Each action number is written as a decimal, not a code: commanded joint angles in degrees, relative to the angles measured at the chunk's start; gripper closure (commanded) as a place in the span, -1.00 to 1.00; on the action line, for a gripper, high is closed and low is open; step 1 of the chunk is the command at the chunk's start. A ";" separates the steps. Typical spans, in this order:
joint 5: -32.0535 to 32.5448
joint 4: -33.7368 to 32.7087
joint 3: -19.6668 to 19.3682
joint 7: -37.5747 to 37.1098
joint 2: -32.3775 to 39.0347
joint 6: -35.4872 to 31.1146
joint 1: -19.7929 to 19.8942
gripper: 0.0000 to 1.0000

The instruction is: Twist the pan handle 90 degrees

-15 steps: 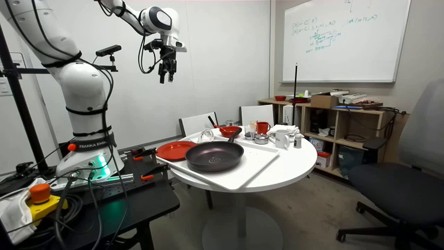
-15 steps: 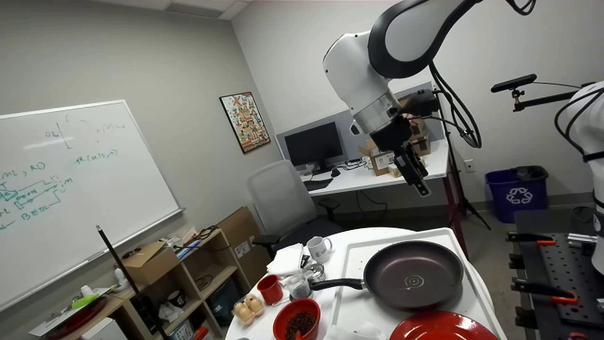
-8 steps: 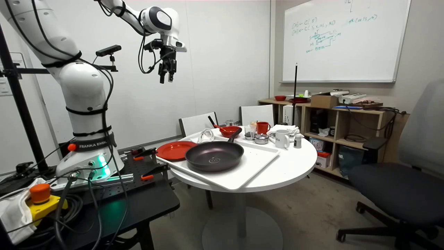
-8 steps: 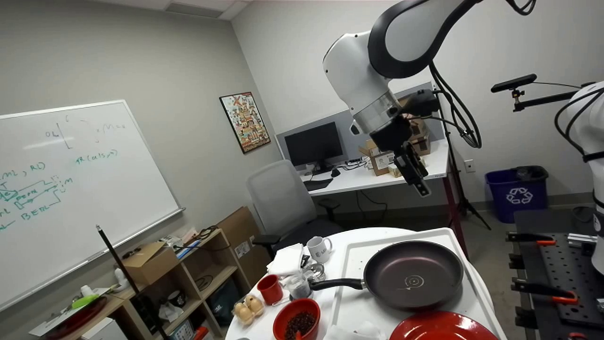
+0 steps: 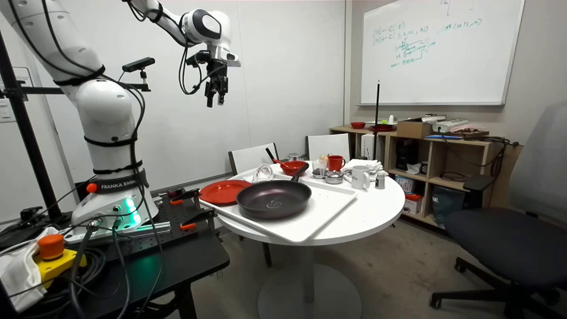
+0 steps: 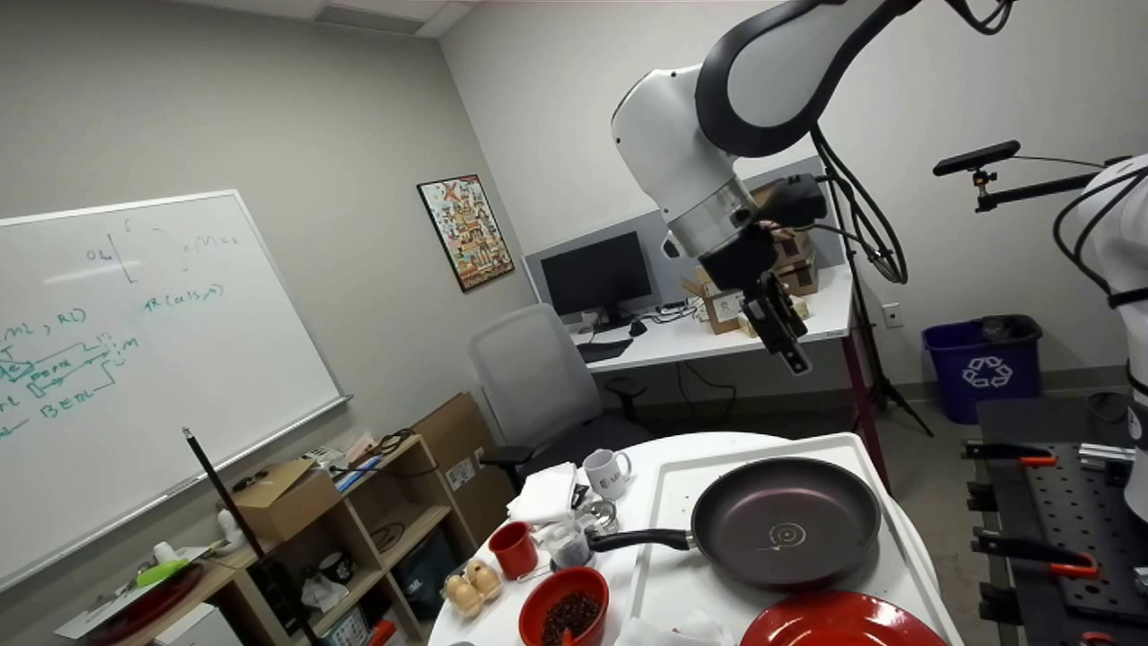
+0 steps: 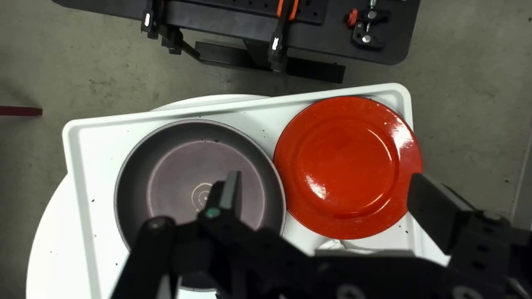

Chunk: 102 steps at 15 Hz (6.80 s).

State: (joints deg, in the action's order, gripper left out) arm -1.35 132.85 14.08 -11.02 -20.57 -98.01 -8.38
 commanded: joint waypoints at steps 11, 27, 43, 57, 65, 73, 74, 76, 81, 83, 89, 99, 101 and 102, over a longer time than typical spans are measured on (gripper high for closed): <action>8.02 -21.54 -6.41 -0.62 23.06 -4.83 4.45 -1.00; 15.61 -26.80 -12.79 10.85 39.84 -27.48 5.04 -1.00; 8.45 -50.33 -11.06 16.64 62.12 -21.85 5.00 -1.00; 10.22 -79.72 -11.06 19.59 84.05 -4.89 -0.98 -1.00; 10.04 -90.80 -11.98 21.42 91.73 1.04 -0.74 -1.00; 9.75 -98.59 -12.46 21.81 96.92 5.27 -0.85 -1.00; 9.72 -99.32 -12.44 21.99 97.49 5.46 -0.87 -1.00; 10.19 -98.74 -11.84 22.63 97.61 4.47 -0.59 -1.00; 10.05 -98.65 -11.54 25.44 97.97 4.08 -0.44 -0.02; 10.02 -98.59 -11.50 26.45 97.93 4.00 -0.44 0.25; 9.93 -98.17 -11.28 29.29 97.40 3.59 -0.41 0.87; 8.72 -98.46 -11.03 29.34 95.79 2.22 2.21 0.87; 8.30 -98.93 -10.83 29.00 95.47 1.48 3.54 0.87; 8.02 -99.21 -10.75 28.64 95.22 1.11 4.34 0.87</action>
State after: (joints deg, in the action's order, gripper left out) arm 8.10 34.68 2.54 17.15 75.70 -96.43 -6.05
